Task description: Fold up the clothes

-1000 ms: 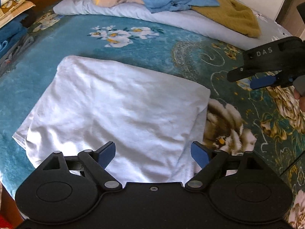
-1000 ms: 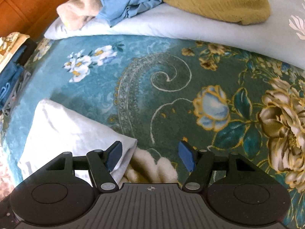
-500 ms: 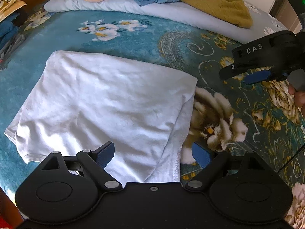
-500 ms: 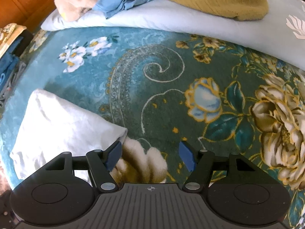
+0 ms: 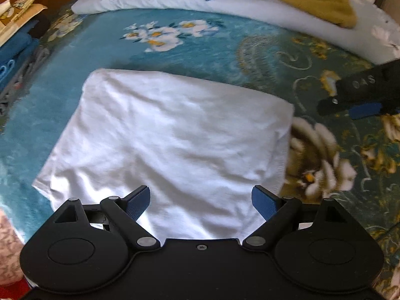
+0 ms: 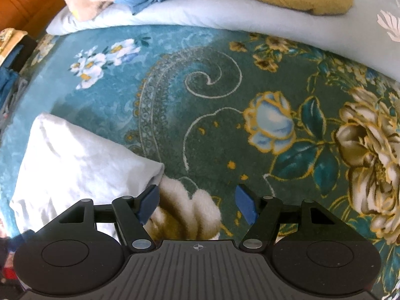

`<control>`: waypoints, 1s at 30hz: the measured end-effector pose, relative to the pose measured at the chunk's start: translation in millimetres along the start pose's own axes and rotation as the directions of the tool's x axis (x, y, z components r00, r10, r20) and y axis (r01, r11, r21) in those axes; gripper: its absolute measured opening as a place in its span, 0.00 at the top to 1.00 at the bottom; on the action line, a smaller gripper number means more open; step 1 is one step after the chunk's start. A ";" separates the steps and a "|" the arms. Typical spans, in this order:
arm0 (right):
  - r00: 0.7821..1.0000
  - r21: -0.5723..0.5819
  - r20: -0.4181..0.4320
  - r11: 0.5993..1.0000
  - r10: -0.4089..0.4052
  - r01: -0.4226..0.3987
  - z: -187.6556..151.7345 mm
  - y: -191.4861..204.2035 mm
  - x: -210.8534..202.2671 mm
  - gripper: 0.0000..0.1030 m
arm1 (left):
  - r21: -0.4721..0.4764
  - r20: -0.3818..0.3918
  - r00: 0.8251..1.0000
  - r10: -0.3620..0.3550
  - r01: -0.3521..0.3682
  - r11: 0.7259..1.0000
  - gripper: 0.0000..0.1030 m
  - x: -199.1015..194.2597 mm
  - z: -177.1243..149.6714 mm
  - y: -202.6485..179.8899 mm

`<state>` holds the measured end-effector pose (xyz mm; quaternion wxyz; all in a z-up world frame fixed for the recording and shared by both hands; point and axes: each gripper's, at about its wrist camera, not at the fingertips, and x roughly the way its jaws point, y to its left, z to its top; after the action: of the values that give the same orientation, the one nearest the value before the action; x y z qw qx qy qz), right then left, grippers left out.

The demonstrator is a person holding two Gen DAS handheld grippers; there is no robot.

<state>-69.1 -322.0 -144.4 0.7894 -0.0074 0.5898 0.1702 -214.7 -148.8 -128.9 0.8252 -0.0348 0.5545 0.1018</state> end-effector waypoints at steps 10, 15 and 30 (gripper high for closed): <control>0.999 -0.040 -0.029 0.999 -0.017 0.016 -0.9 18.7 10.5 0.35 | -0.078 -0.074 0.997 -0.001 -0.005 0.997 0.15 5.8 3.6 19.5; 0.999 -0.054 -0.037 0.999 -0.011 0.009 -1.7 29.1 14.7 0.35 | -0.076 -0.079 0.997 -0.002 -0.004 0.997 0.15 6.8 1.0 22.9; 0.998 -0.054 -0.056 0.998 -0.014 0.011 -4.4 32.4 20.4 0.34 | -0.094 -0.086 0.996 -0.010 0.002 0.996 0.15 10.1 -4.1 28.8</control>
<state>-77.1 -287.1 -158.7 0.7730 -0.0369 0.6070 0.1808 -220.7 -120.0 -138.1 0.7983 -0.0796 0.5841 0.1235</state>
